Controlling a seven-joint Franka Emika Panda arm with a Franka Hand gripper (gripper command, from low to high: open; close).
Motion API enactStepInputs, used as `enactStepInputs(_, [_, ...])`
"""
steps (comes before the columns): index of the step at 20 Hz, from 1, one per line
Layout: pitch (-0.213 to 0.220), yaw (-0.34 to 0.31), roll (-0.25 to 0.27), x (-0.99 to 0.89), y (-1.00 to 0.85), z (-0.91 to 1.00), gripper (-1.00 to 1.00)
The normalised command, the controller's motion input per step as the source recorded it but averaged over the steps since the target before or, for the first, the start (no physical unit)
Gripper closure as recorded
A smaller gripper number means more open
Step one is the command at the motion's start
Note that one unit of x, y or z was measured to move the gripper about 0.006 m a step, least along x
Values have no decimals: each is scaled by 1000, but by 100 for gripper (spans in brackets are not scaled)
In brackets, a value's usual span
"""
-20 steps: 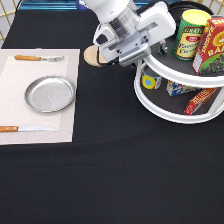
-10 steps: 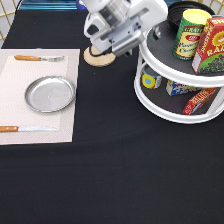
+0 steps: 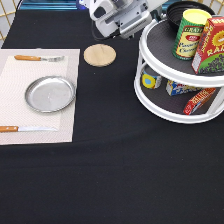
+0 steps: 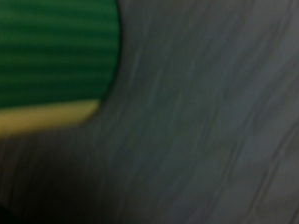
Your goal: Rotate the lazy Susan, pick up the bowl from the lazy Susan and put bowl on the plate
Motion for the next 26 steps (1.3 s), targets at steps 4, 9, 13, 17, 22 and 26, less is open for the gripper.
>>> enactStepInputs(4, [0, 8, -45, -45, 131, -219, -100])
enactStepInputs(9, [0, -3, -39, 32, 43, -290, -100])
enactStepInputs(13, [0, -2, -31, 22, 28, -289, -100])
enactStepInputs(17, [0, 0, -22, 84, 0, -81, -100])
enactStepInputs(22, [16, 0, -70, 593, 0, 47, -100])
enactStepInputs(26, [13, 0, -78, 774, -14, 19, -100])
